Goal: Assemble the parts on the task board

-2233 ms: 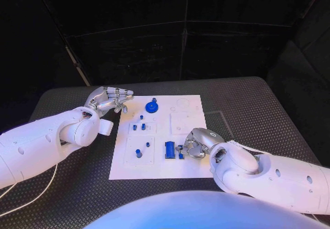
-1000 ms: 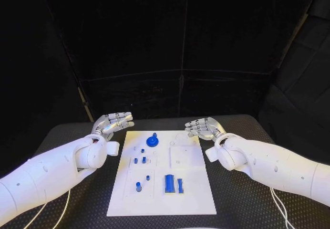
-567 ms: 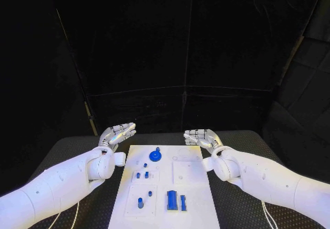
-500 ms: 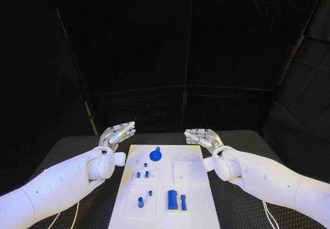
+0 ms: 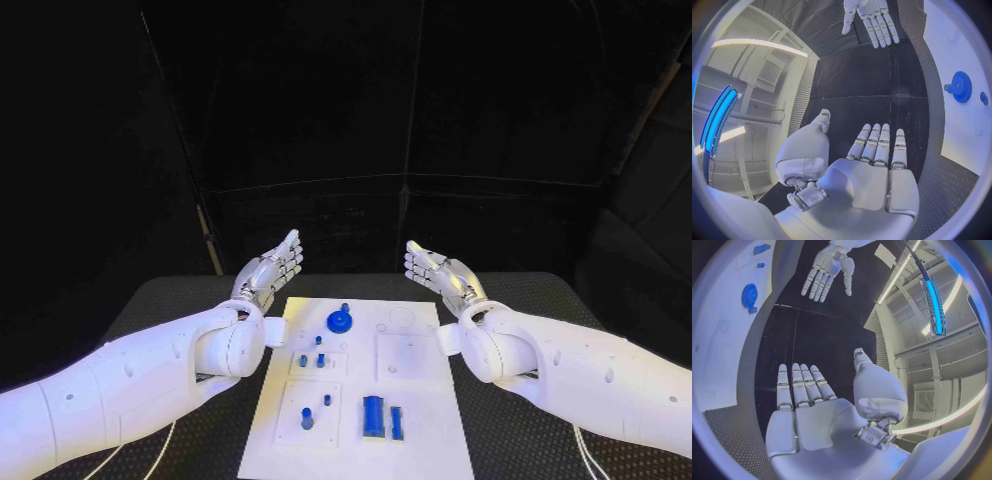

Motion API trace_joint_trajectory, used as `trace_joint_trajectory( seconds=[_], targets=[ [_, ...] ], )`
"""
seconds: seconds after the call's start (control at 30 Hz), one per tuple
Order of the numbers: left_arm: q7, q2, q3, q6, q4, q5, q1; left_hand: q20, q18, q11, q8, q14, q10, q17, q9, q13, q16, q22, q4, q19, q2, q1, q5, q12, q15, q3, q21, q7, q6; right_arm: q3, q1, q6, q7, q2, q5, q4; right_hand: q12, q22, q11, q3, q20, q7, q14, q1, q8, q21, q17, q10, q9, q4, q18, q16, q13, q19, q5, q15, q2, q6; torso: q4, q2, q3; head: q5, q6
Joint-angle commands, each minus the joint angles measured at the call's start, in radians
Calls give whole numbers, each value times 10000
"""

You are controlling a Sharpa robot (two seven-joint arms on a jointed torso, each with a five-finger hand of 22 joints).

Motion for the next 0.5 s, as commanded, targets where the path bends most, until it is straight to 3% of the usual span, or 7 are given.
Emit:
trace_joint_trajectory(
  seconds=[0.03, 0.07, 0.1, 0.17, 0.2, 0.23, 0.5],
  targets=[
    [492, -256, -92, -1840, 847, -128, 138, -437, -324, -286, -80, -1345, -1417, -62, -35, -37, -113, -429, -225, -835, 52, -2070, -76, -75, -219, -787, -74, -192, -1411, -123, 207, -1781, 754, -302, 1278, 850, -71, -371, -583, -7, -403, -584, -1546, -2194, -77, -395, -79, -1549, -43, -257, -373, -85, -38, -1191, -1001, -319, 5, -1384, 3, 14, 12, 4, 0],
    [525, -334, -126, -2030, 1072, -135, 170, -462, -373, -286, -80, -1456, -1539, -62, -35, -37, -113, -467, -225, -917, 52, -2246, -76, -75, -219, -787, -74, -192, -1534, -165, 261, -1954, 812, -391, 1401, 1068, -71, -371, -583, -7, -440, -584, -1669, -2368, -77, -428, -79, -1674, -43, -257, -373, -85, -38, -1285, -1001, -319, 5, -1493, 3, 14, 12, 4, 0],
    [553, -402, -156, -2195, 1268, -142, 198, -483, -1080, -286, -80, -1521, -1605, -62, -35, -37, -113, -485, -225, -960, 52, -2347, -76, -75, -219, -787, -74, -192, -1603, -202, 309, -2108, 863, -470, 1510, 1262, -71, -371, -583, -7, -471, -584, -1783, -2524, -77, -457, -79, -1785, -43, -257, -373, -85, -38, -1370, -1001, -319, 5, -1595, 3, 14, 12, 4, 0],
    [601, -516, -207, -2473, 1598, -152, 245, -563, -1080, -286, -80, -1732, -1824, -62, -35, -37, -113, -554, -225, -1079, 52, -2669, -76, -75, -219, -787, -74, -192, -1825, -265, 389, -2367, 949, -604, 1693, 1588, -71, -371, -583, -7, -524, -584, -2002, -2840, -77, -1208, -79, -2003, -43, -257, -372, -85, -38, -1544, -1001, -319, 5, -1794, 3, 14, 12, 4, 0],
    [620, -562, -227, -2583, 1730, -156, 263, -583, -1080, -286, -80, -1821, -1917, -62, -35, -37, -113, -581, -225, -1143, 52, -2811, -76, -75, -219, -787, -74, -192, -1917, -290, 421, -2470, 984, -657, 1766, 1718, -71, -371, -583, -7, -1248, -584, -2112, -2989, -77, -1208, -79, -2112, -43, -257, -372, -85, -38, -1625, -1001, -319, 5, -1888, 3, 14, 12, 4, 0],
    [637, -601, -245, -2679, 1844, -160, 279, -1307, -1080, -286, -80, -1911, -2008, -62, -35, -37, -113, -1310, -225, -1196, 52, -2947, -76, -75, -219, -787, -74, -192, -2013, -311, 448, -2559, 1013, -702, 1829, 1830, -71, -371, -583, -7, -1248, -584, -2212, -3133, -77, -1208, -79, -2213, -43, -257, -1074, -85, -38, -1698, -1001, -319, 5, -1977, 3, 14, 12, 4, 0],
    [676, -695, -286, -2908, 2116, -169, 318, -1307, -1080, -286, -80, -2541, -2671, -62, -35, -37, -113, -1310, -225, -1609, 52, -3911, -76, -75, -219, -787, -74, -192, -2673, -361, 513, -2767, 1082, -809, 1976, 2091, -71, -371, -583, -7, -1248, -584, -2923, -4129, -77, -1208, -79, -2912, -43, -257, -1074, -85, -38, -2235, -1001, -319, 5, -2611, 3, 14, 12, 4, 0]
  ],
)
